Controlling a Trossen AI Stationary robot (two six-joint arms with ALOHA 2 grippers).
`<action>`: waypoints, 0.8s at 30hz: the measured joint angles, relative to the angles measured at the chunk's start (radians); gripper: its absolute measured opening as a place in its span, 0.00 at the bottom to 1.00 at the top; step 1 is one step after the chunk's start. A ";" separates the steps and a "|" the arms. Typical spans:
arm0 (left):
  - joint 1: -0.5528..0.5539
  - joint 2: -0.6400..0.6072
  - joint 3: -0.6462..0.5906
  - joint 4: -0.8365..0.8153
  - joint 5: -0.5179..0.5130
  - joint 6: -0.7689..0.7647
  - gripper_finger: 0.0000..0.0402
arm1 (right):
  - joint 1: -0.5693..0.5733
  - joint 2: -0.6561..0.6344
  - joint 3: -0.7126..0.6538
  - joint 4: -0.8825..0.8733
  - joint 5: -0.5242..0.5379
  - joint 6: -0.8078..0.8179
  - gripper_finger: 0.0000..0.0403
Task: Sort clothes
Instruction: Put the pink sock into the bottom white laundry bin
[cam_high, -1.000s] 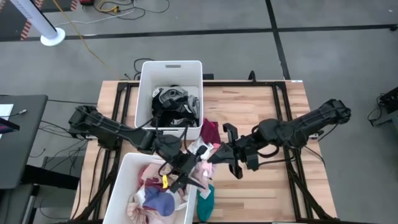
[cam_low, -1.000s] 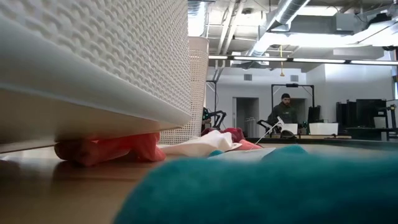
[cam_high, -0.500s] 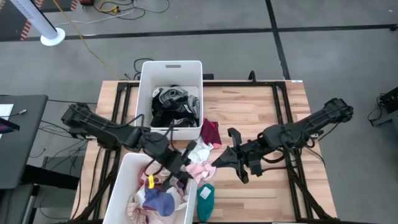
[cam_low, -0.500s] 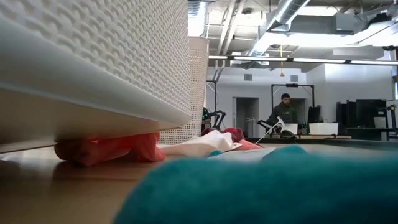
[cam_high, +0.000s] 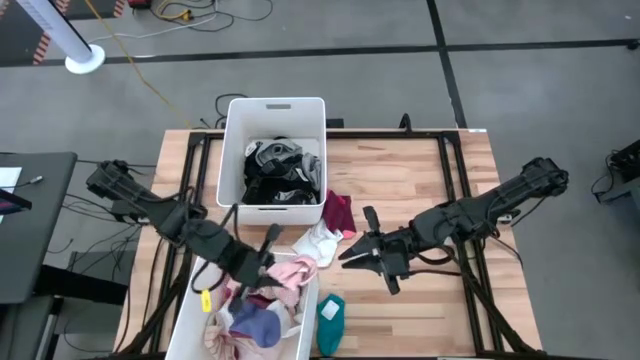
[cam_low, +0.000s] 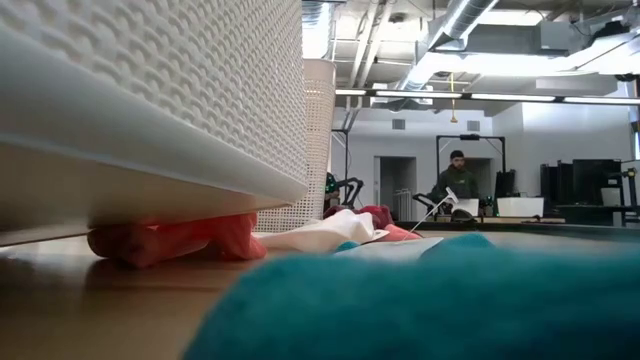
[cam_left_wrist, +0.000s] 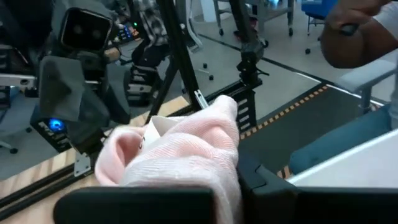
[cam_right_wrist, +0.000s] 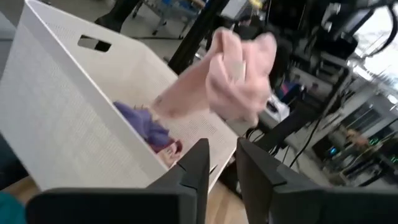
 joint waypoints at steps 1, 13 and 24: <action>-0.010 -0.006 0.000 -0.014 -0.003 -0.008 0.00 | 0.000 0.000 0.000 -0.009 0.008 0.013 0.25; -0.132 -0.012 0.000 -0.202 -0.019 -0.097 0.00 | 0.000 0.000 0.000 -0.115 0.013 0.146 0.35; -0.230 -0.012 0.000 -0.385 -0.068 -0.238 0.00 | 0.000 0.000 0.000 -0.251 0.013 0.281 0.36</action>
